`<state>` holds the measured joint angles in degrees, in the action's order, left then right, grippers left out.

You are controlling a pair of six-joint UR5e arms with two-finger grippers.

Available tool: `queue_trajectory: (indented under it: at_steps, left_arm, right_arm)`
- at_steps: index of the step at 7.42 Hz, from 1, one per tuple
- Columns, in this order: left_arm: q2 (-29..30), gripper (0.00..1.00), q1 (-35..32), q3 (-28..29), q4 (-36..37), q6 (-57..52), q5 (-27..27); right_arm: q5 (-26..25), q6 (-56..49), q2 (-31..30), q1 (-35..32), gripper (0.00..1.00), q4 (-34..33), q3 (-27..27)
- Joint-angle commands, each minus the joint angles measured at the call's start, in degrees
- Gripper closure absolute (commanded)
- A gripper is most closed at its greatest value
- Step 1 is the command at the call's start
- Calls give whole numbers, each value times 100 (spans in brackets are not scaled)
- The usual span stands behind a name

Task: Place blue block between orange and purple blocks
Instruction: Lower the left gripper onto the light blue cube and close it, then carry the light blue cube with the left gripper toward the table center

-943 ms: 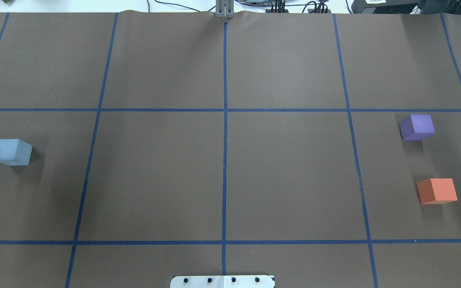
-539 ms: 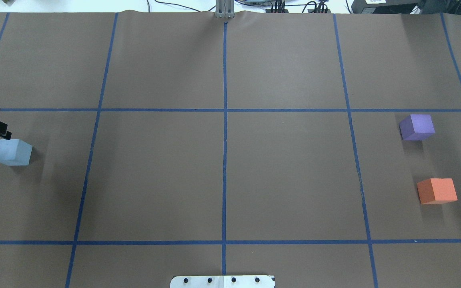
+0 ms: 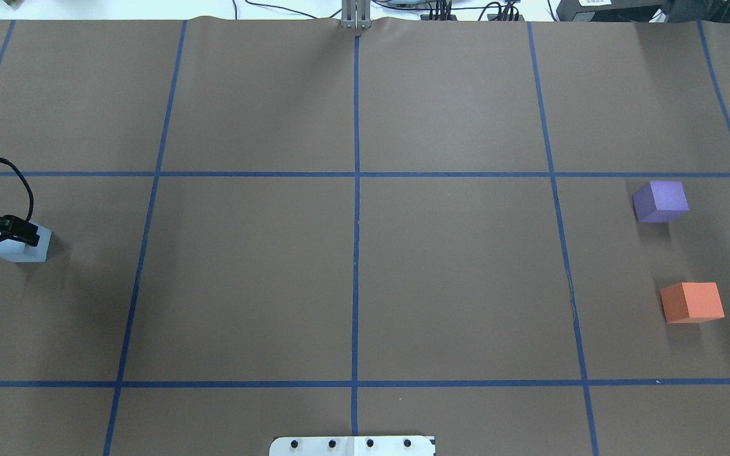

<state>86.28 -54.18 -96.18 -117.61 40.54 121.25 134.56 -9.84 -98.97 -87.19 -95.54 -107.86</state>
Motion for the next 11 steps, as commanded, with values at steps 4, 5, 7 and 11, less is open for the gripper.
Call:
queue_trajectory:
  at_steps: [4,5,7,11]
  left_arm:
    - [90,73,180,-172,45,-28,-85]
    - [256,73,180,-365,63,-29,-84]
    - [1000,72,188,-533,568,50,-84]
    - [3479,72,1485,-763,3367,1546,-172]
  right_arm:
    - [0,0,-8,0,0,-9,2]
    - [9,0,-8,0,0,0,2]
    - [9,0,-8,0,0,0,2]
    - [9,9,-8,0,0,-9,2]
